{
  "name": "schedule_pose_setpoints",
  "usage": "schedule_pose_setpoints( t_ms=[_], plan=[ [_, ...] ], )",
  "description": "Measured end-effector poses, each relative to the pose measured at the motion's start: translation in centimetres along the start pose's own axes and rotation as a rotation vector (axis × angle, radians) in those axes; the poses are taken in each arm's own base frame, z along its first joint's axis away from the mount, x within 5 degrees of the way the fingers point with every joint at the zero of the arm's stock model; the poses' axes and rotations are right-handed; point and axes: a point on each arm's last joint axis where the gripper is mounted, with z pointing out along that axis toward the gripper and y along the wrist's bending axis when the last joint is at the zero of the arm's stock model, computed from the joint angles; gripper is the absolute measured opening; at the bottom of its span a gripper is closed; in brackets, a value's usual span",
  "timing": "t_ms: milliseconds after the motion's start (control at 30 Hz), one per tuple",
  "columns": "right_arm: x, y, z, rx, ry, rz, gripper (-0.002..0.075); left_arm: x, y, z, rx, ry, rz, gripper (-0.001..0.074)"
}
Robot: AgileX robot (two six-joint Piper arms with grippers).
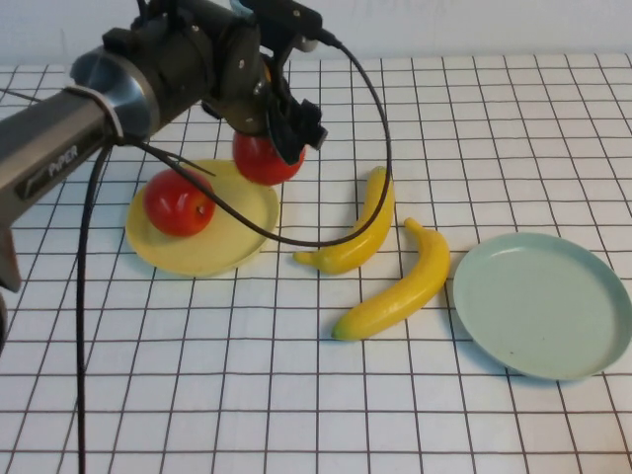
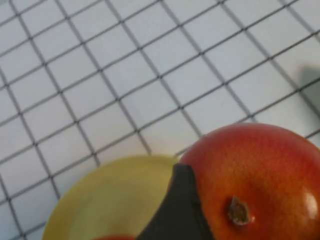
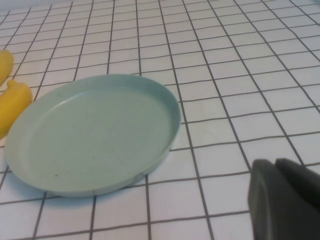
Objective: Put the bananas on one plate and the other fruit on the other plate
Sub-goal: Put one type of fruit in the left plate
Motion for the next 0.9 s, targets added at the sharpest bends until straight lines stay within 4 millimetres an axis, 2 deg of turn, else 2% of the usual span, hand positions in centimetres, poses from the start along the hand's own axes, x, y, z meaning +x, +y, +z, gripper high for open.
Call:
schedule_pose_setpoints(
  t_ms=[100,233,400,467,533,600,767,900],
  plan=[
    [0.0,0.0,0.0,0.000,0.000,0.000,-0.0017,1.5,1.5,-0.3,-0.036,0.143,-0.036,0.0536],
    [0.0,0.0,0.0,0.000,0.000,0.000,-0.0017,4.0,3.1,1.1,-0.046,0.244,-0.070,0.0536],
    [0.0,0.0,0.0,0.000,0.000,0.000,-0.0017,6.2,2.9,2.8,0.042,0.241,-0.049,0.0536],
    [0.0,0.0,0.0,0.000,0.000,0.000,-0.0017,6.2,2.9,3.0,0.060,0.213,-0.027,0.0559],
    [0.0,0.0,0.0,0.000,0.000,0.000,-0.0017,6.2,3.1,3.1,0.073,0.192,-0.024,0.0630],
    [0.0,0.0,0.0,0.000,0.000,0.000,-0.0017,6.3,3.3,3.2,0.099,0.180,-0.041,0.0664],
    [0.0,0.0,0.0,0.000,0.000,0.000,-0.0017,6.5,3.7,3.1,0.171,0.157,-0.074,0.0668],
    [0.0,0.0,0.0,0.000,0.000,0.000,-0.0017,5.4,4.0,1.1,0.181,0.100,-0.051,0.0668]
  ],
)
